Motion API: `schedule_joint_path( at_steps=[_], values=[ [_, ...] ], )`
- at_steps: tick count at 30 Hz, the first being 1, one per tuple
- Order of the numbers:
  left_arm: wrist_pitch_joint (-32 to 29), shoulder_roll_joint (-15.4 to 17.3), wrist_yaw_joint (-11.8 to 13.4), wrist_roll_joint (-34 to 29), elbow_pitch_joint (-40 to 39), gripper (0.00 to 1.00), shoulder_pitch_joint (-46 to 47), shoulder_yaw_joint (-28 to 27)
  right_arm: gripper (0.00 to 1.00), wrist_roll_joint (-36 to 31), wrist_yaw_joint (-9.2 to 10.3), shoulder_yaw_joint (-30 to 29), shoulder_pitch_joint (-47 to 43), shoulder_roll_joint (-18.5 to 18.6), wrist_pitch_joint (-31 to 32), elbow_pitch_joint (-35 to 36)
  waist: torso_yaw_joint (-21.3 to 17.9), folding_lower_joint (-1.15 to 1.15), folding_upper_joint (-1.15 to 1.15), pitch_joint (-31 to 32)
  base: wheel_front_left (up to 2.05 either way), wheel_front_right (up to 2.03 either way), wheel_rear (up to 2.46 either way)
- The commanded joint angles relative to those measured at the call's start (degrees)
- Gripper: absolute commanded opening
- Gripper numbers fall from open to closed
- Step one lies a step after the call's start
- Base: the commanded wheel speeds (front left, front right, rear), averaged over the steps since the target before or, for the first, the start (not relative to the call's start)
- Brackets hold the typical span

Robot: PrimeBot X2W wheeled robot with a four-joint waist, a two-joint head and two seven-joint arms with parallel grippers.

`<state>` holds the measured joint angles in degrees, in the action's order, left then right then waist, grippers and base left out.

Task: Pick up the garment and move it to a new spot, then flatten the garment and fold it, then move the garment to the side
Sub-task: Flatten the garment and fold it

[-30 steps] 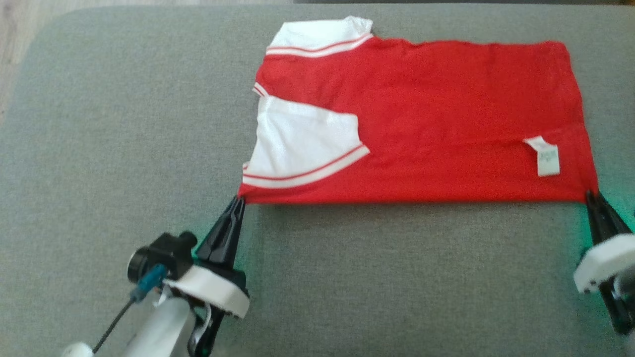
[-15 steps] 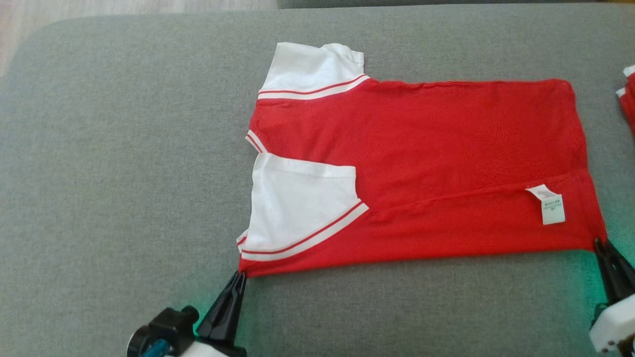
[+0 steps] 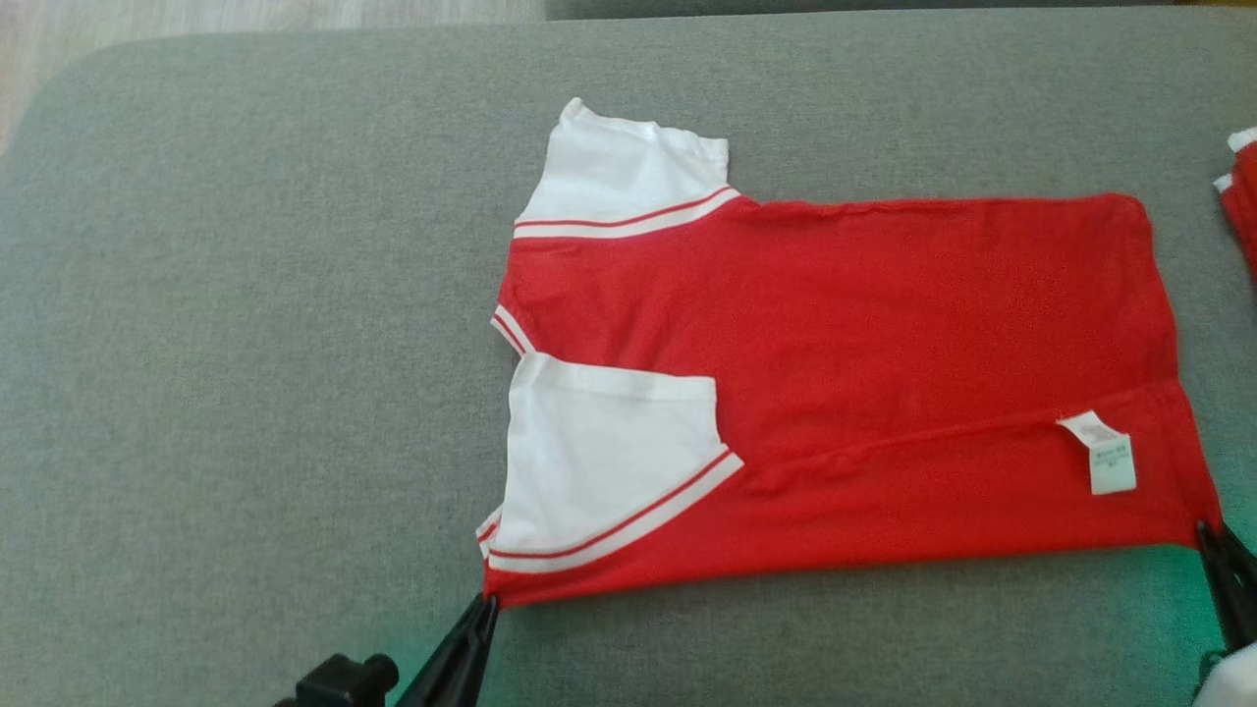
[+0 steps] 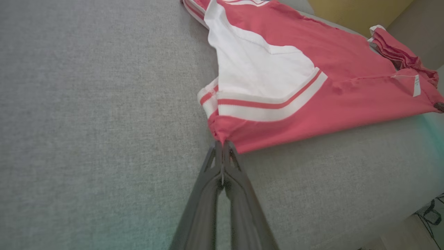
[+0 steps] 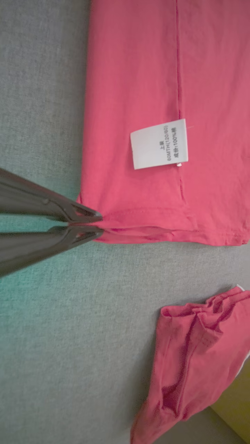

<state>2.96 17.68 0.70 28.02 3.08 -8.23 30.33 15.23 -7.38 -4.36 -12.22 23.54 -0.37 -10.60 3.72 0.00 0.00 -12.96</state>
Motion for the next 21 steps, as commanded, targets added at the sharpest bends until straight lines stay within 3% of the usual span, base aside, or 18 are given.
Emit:
schedule_joint_path(
  at_steps=[1,4,5,6,7,8,14,21],
  values=[
    [0.0,1.2,0.6,0.3,-1.9,0.0,0.3,-1.4,0.0,0.4,-0.11,-0.4,-1.1,1.9,-0.1,1.9,0.2,0.0,0.0,0.0,0.0,0.0,0.0],
    [0.5,0.9,0.8,0.3,-1.6,0.0,0.3,-1.3,0.03,0.7,-0.11,-1.0,-2.2,1.7,0.1,2.5,0.4,0.0,0.0,0.0,0.0,0.0,0.0],
    [0.7,0.6,1.0,0.3,-1.3,0.0,0.6,-1.3,0.28,0.8,-0.11,-1.0,-2.5,1.5,0.2,2.7,0.4,0.0,0.0,0.0,0.0,0.0,0.0],
    [0.7,0.6,1.0,0.3,-1.3,0.0,0.6,-1.3,0.28,0.8,-0.11,-1.0,-2.5,1.5,0.2,2.7,0.4,0.0,0.0,0.0,0.0,0.0,0.0],
    [1.0,0.3,0.9,0.3,-0.7,0.71,1.4,-1.4,1.0,0.8,-0.11,-1.3,-2.6,1.2,0.1,3.3,0.3,0.0,0.0,-0.1,0.0,0.0,0.0],
    [1.3,0.2,0.9,0.1,-0.5,1.0,2.0,-1.4,1.0,0.7,-0.11,-1.6,-2.5,1.0,-0.1,3.8,0.3,0.0,0.0,-0.2,0.0,0.0,0.0],
    [2.0,0.6,0.3,-1.7,-1.7,1.0,8.6,-2.1,1.0,-0.8,-0.11,-2.5,-1.2,0.2,-1.4,6.8,-0.5,0.0,0.0,-1.9,0.0,0.0,0.0],
    [-3.2,3.6,-1.7,-3.3,-6.8,1.0,24.8,-5.2,1.0,-2.3,-0.11,-0.8,4.1,-0.4,-2.4,10.4,-2.6,0.0,0.0,-6.8,0.0,0.0,0.0]
  ],
)
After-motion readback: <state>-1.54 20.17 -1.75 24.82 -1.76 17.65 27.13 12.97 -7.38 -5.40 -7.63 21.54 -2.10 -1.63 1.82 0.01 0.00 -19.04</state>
